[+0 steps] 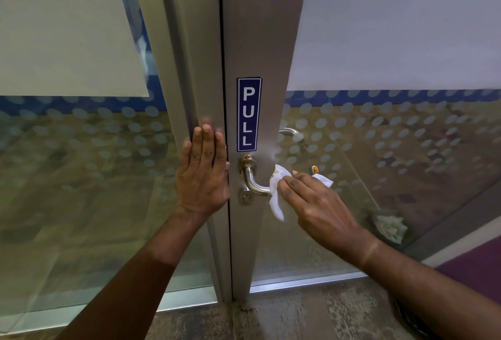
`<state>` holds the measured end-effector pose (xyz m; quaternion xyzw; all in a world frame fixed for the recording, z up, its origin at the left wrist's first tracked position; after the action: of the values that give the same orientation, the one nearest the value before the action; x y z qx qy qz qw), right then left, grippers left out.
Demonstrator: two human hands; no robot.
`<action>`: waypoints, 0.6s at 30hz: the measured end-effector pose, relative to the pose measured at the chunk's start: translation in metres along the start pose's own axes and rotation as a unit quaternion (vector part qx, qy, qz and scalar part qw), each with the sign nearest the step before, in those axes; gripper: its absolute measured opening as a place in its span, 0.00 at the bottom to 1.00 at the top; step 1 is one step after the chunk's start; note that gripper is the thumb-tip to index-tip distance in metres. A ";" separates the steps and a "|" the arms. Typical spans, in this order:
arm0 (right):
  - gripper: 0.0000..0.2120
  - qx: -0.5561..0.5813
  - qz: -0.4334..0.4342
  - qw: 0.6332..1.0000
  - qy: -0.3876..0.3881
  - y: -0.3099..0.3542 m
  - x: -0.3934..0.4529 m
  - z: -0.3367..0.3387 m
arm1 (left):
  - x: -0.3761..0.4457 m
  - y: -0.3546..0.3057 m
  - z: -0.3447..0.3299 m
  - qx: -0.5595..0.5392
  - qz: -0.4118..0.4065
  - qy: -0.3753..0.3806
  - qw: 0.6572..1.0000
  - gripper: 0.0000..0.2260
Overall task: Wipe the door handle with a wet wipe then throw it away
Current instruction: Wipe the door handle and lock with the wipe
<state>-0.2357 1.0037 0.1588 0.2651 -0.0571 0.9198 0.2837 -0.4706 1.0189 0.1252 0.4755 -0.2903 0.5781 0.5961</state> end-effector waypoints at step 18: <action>0.14 0.030 0.046 0.998 -0.003 -0.058 -0.025 0.014 | 0.000 -0.002 -0.002 -0.004 0.003 -0.005 1.000 0.29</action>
<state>-0.1801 1.0361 0.1547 0.2736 -0.0430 0.9323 0.2327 -0.4693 1.0204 0.1238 0.4749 -0.2969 0.5765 0.5949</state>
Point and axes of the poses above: each hand's wrist, its own x-axis towards the middle knuckle, its own z-axis out of the back of the hand, y = z × x, the point moved 1 cm from there along x, towards the middle knuckle, and after that the axes turned 15 degrees about x, right-handed, at the moved point
